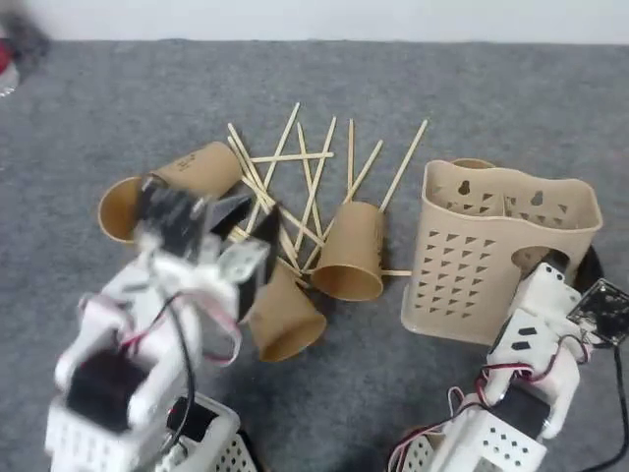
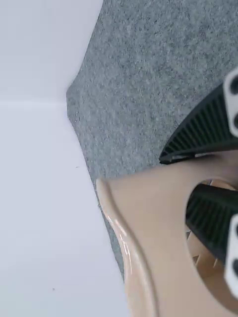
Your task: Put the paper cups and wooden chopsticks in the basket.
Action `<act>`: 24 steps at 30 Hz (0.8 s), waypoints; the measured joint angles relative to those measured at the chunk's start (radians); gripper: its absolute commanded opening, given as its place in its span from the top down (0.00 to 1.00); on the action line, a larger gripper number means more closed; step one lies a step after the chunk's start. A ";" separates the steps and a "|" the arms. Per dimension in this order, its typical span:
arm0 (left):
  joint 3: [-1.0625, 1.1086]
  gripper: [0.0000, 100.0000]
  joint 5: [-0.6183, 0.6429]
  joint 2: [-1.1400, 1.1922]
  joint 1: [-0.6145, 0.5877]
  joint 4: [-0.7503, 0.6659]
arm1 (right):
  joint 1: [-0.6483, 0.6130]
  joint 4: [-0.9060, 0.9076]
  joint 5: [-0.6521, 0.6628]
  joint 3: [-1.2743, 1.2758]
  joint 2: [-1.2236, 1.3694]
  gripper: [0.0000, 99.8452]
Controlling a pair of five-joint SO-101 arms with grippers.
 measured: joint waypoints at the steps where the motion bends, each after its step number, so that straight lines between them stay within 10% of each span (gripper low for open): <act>1: -0.064 0.89 0.011 0.066 0.029 0.000 | 0.000 0.000 0.000 0.000 0.000 0.99; 12: -0.371 0.82 0.170 0.520 0.344 -0.071 | -0.086 0.000 0.000 -0.021 -0.002 0.99; 24: -0.453 0.82 0.235 0.928 0.333 -0.173 | -0.169 -0.055 0.000 -0.021 -0.002 0.99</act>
